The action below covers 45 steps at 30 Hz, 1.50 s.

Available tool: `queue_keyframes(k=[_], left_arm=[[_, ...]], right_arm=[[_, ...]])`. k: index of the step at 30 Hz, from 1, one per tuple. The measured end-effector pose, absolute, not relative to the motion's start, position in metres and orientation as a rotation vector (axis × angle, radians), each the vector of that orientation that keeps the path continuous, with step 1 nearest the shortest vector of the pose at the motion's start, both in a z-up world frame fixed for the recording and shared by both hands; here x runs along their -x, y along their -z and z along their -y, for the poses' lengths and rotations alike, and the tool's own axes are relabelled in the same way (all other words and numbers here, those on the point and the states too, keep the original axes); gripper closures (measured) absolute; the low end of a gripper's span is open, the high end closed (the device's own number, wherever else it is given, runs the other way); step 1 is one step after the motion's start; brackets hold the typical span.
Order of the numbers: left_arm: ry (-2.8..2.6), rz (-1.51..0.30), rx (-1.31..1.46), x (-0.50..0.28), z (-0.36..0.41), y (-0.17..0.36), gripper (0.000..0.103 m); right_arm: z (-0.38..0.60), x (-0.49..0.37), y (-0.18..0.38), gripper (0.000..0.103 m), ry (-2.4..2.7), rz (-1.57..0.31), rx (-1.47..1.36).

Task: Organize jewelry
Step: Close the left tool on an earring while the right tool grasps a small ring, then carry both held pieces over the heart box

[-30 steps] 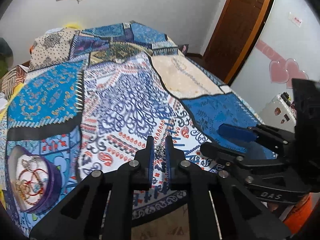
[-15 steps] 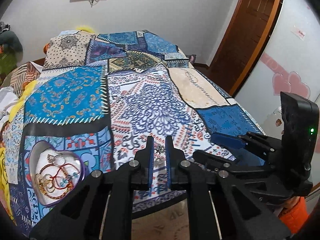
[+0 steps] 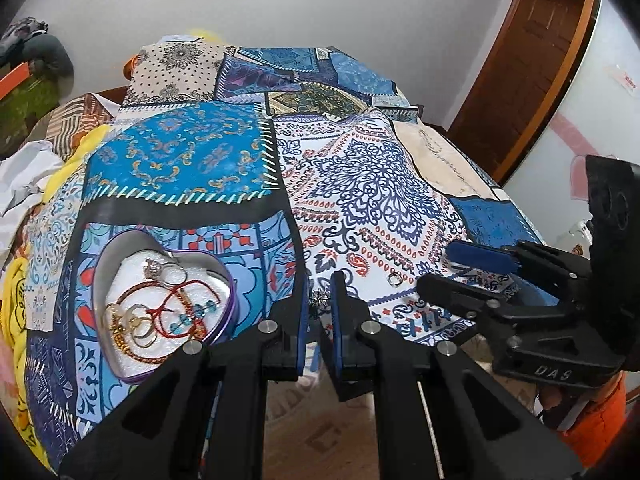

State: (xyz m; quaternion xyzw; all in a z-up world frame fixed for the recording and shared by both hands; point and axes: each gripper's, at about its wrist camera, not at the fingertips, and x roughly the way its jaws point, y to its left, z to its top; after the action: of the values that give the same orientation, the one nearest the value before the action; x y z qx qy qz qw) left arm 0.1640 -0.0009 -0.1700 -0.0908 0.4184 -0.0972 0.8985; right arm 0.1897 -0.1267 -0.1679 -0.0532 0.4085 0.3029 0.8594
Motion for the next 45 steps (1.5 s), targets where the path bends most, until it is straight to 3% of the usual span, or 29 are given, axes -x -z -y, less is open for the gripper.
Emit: queue_keyframes(k=[4,13,24,45], left_arm=[[0.200,-0.852,0.194,-0.162,-0.003,0.167,0.094],[0.198,-0.844,0.209,-0.160,-0.008,0.166,0.094],[0.188,-0.806,0.208,-0.149,-0.014,0.150,0.094],[0.064,-0.675,0.231,-0.113,-0.077,0.105,0.094]], right_arm=[[0.108,-0.193,0.174,0.073,-0.665,-0.881,0.147],[0.096,-0.192,0.182,0.093,-0.669,-0.890,0.226],[0.099,-0.189,0.174,0.095,-0.646,-0.879,0.196],[0.055,-0.169,0.107,0.094,-0.705,-0.696,0.169]])
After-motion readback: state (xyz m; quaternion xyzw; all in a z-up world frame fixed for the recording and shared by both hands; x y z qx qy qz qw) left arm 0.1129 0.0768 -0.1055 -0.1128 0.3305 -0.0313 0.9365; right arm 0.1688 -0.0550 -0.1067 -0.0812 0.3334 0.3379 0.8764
